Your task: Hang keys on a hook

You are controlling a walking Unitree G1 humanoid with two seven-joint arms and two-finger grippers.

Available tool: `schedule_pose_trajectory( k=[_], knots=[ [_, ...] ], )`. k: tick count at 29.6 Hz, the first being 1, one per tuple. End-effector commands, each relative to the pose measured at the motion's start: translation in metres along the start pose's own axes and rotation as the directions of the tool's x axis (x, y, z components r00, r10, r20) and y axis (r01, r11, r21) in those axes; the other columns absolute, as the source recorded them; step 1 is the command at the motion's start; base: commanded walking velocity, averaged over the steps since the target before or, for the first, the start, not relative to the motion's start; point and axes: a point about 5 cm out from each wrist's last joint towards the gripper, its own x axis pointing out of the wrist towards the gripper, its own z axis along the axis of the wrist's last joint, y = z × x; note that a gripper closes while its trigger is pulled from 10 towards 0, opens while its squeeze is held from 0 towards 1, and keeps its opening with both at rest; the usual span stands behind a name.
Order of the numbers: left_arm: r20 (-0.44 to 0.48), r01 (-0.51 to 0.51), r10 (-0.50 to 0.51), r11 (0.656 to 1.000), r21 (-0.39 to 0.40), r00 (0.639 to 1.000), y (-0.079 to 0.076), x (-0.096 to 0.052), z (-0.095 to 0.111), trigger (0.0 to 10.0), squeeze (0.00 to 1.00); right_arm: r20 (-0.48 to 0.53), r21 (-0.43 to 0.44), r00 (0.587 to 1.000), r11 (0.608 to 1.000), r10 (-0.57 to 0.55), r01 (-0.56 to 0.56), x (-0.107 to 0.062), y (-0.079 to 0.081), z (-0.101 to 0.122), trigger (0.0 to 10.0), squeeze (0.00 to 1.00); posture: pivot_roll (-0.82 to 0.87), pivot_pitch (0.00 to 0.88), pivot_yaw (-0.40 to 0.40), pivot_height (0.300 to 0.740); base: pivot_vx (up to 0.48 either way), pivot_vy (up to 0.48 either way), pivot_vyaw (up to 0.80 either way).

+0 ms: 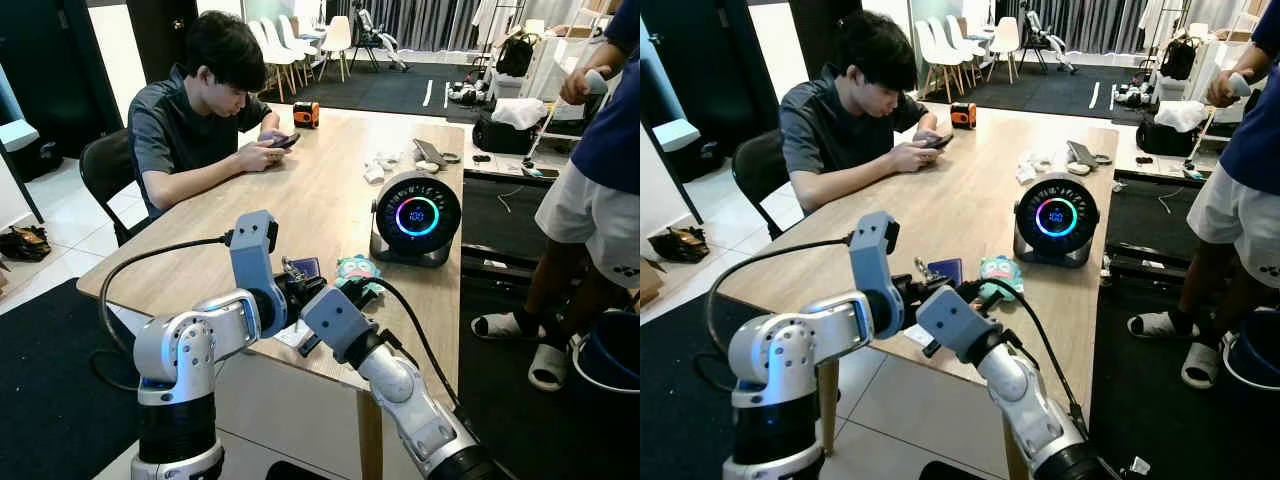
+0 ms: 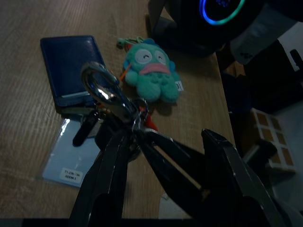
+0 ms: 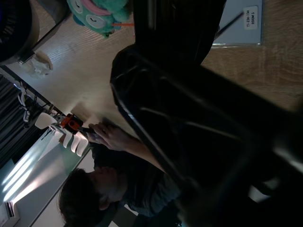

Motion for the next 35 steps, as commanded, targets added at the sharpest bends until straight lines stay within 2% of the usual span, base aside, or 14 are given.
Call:
schedule_pose_trajectory(
  k=[1,9,15,16,17,21,22,23,25,26,27,28,29,35],
  knots=[
    [-0.022,-0.039,0.039,0.999,-0.028,0.999,0.002,0.005,-0.002,10.0,0.0,0.061,0.006,0.998,1.0,0.005,-0.005,0.002,0.003,0.012,10.0,0.0,0.08,0.108,0.032,0.74,0.0,0.0,0.0],
    [0.023,-0.029,0.031,0.997,-0.065,0.999,0.0,0.004,0.01,10.0,0.0,0.026,0.039,0.999,0.999,0.024,-0.025,-0.006,0.014,0.003,10.0,0.0,0.09,0.11,0.031,0.74,0.0,0.0,0.0],
    [-0.01,-0.054,0.053,0.997,-0.049,0.999,0.003,0.006,-0.002,10.0,0.0,0.036,0.047,0.999,0.999,0.017,-0.019,-0.004,0.015,0.007,10.0,0.0,0.08,0.113,0.034,0.74,0.0,0.0,0.0],
    [-0.013,-0.055,0.054,0.997,-0.05,0.998,0.003,0.006,-0.003,9.4,0.0,0.038,0.047,0.999,0.999,0.015,-0.017,-0.004,0.015,0.007,10.0,0.0,0.08,0.114,0.034,0.74,0.0,0.0,0.0],
    [-0.013,-0.059,0.058,0.998,-0.035,0.998,0.003,0.005,-0.003,8.2,0.0,0.04,0.046,0.999,0.999,0.011,-0.013,-0.003,0.013,0.008,10.0,0.0,0.08,0.114,0.034,0.74,0.0,0.0,0.0],
    [-0.014,-0.067,0.067,0.998,-0.019,0.998,0.004,0.005,-0.003,7.8,0.0,0.043,0.043,0.999,0.999,0.008,-0.01,-0.003,0.011,0.008,10.0,0.0,0.08,0.114,0.032,0.74,0.0,0.0,0.0],
    [-0.016,-0.073,0.073,0.997,-0.017,0.997,0.005,0.005,-0.004,7.0,0.0,0.048,0.034,0.999,0.999,0.008,-0.01,-0.002,0.01,0.009,10.0,0.0,0.08,0.114,0.032,0.74,0.0,0.0,0.0],
    [-0.016,-0.073,0.073,0.997,-0.017,0.997,0.005,0.005,-0.004,7.0,0.0,0.048,0.034,0.999,0.999,0.008,-0.01,-0.002,0.01,0.009,10.0,0.0,0.08,0.114,0.032,0.74,0.0,0.0,0.0],
    [-0.015,-0.092,0.092,0.996,-0.004,0.996,0.007,0.005,-0.004,4.0,0.0,0.062,0.025,0.998,1.0,0.008,-0.01,-0.001,0.008,0.013,10.0,0.0,0.08,0.113,0.03,0.74,0.0,0.0,0.0],
    [-0.015,-0.092,0.092,0.996,-0.004,0.996,0.007,0.005,-0.004,4.0,0.0,0.062,0.025,0.998,1.0,0.008,-0.01,-0.001,0.008,0.013,10.0,0.0,0.08,0.113,0.03,0.74,0.0,0.0,0.0],
    [-0.01,-0.101,0.101,0.995,0.007,0.995,0.008,0.005,-0.004,1.2,0.0,0.067,0.024,0.998,1.0,0.007,-0.009,0.0,0.008,0.014,10.0,0.0,0.08,0.114,0.03,0.74,0.0,0.0,0.0],
    [-0.01,-0.101,0.101,0.995,0.007,0.995,0.008,0.005,-0.004,1.2,0.0,0.067,0.024,0.998,1.0,0.007,-0.009,0.0,0.008,0.014,10.0,0.0,0.08,0.114,0.03,0.74,0.0,0.0,0.0],
    [-0.006,-0.107,0.107,0.994,0.016,0.994,0.008,0.005,-0.004,0.0,0.0,0.07,0.024,0.998,1.0,0.006,-0.008,0.0,0.007,0.015,10.0,0.0,0.08,0.114,0.03,0.74,0.0,0.0,0.0],
    [0.008,-0.127,0.127,0.991,0.045,0.992,0.009,0.005,-0.002,0.0,0.0,0.072,0.026,0.997,1.0,0.004,-0.006,0.0,0.007,0.016,10.0,0.0,0.08,0.114,0.03,0.74,0.0,0.0,0.0]
  ],
)
